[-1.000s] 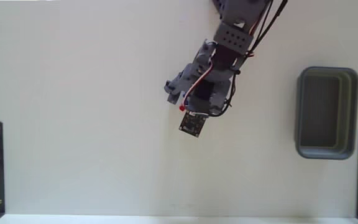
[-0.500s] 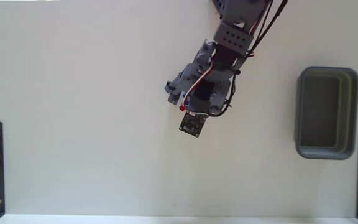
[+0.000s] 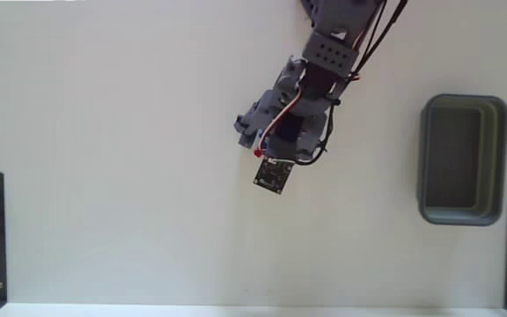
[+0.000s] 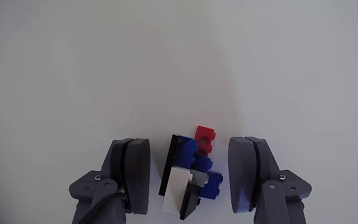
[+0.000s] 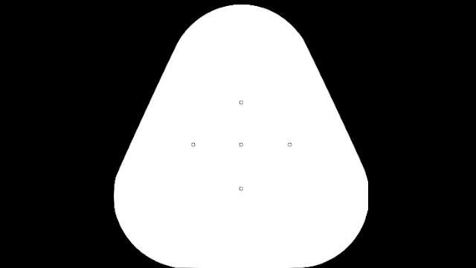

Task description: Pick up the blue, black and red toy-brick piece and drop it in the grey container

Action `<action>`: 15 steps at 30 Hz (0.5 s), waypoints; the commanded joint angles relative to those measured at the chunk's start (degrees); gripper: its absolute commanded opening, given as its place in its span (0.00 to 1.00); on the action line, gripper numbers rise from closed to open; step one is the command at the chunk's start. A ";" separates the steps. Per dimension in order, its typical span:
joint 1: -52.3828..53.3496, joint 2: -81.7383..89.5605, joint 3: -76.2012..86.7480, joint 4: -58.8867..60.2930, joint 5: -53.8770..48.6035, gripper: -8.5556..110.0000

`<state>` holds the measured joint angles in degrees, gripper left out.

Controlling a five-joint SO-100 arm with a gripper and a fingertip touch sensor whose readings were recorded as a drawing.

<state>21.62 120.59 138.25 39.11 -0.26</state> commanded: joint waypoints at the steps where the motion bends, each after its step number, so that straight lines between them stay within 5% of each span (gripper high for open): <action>1: 1.14 1.38 -0.10 -0.90 0.26 0.70; 15: 1.14 1.38 -0.10 -0.90 0.26 0.66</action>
<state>21.62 120.59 138.25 39.11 -0.26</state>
